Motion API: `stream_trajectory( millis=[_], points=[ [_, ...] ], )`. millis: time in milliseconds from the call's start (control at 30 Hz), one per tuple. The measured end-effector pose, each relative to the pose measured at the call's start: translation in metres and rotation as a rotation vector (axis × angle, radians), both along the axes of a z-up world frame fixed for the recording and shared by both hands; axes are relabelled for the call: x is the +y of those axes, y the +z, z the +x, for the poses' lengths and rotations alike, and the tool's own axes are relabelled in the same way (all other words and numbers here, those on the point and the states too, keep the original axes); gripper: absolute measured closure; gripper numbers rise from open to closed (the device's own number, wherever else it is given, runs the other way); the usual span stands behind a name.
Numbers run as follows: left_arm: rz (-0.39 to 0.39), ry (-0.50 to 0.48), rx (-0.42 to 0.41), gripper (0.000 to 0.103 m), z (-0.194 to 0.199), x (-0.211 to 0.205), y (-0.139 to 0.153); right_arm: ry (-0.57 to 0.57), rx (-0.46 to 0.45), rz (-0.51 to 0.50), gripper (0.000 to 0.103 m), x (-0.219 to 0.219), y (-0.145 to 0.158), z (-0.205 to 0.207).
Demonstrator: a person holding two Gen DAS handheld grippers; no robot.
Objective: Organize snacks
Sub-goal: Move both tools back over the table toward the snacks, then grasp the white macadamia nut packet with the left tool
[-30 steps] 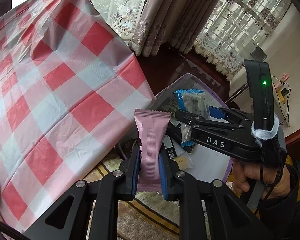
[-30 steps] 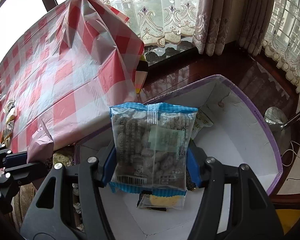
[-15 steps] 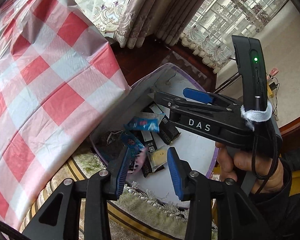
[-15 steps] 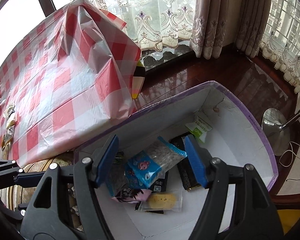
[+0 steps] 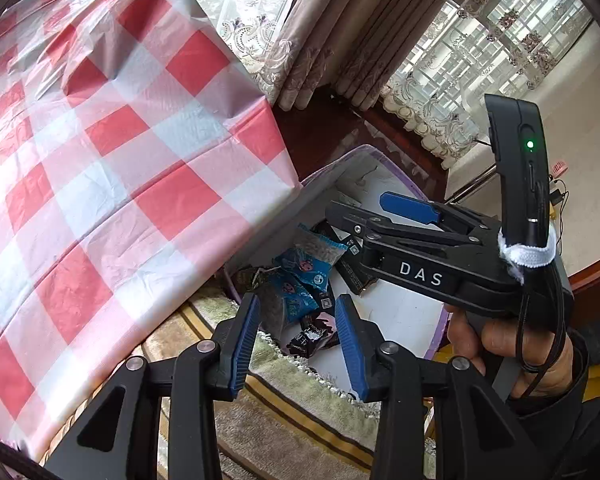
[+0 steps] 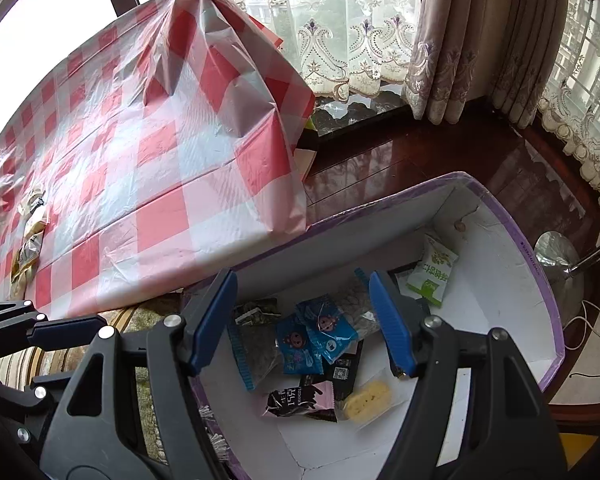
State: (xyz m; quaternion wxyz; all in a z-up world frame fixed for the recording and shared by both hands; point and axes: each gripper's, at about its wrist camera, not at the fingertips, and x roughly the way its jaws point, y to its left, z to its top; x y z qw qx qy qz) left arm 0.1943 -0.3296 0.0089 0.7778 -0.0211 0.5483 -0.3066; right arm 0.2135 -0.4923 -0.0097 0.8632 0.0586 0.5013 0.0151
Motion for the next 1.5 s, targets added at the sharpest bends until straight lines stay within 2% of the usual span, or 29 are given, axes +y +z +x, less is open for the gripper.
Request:
stream_trajectory(
  millis=[467, 733, 1100, 1300, 1500],
  points=[
    [-0.057, 0.246, 0.019, 0.062, -0.008, 0.09, 0.002, 0.19, 0.009, -0.007, 0.029, 0.081, 0.006, -0.003],
    [-0.101, 0.432, 0.011, 0.061, -0.019, 0.163, 0.004, 0.282, -0.001, -0.012, 0.025, 0.129, 0.013, 0.0],
    [-0.088, 0.676, -0.018, 0.061, -0.036, 0.273, -0.002, 0.405, -0.01, -0.041, 0.02, 0.203, 0.018, 0.016],
    [-0.087, 0.74, -0.025, 0.061, -0.039, 0.311, -0.006, 0.46, -0.004, -0.038, 0.02, 0.245, 0.019, 0.026],
    [-0.086, 0.776, -0.048, 0.061, -0.039, 0.337, -0.007, 0.51, -0.002, -0.01, 0.015, 0.292, 0.018, 0.039]
  ],
)
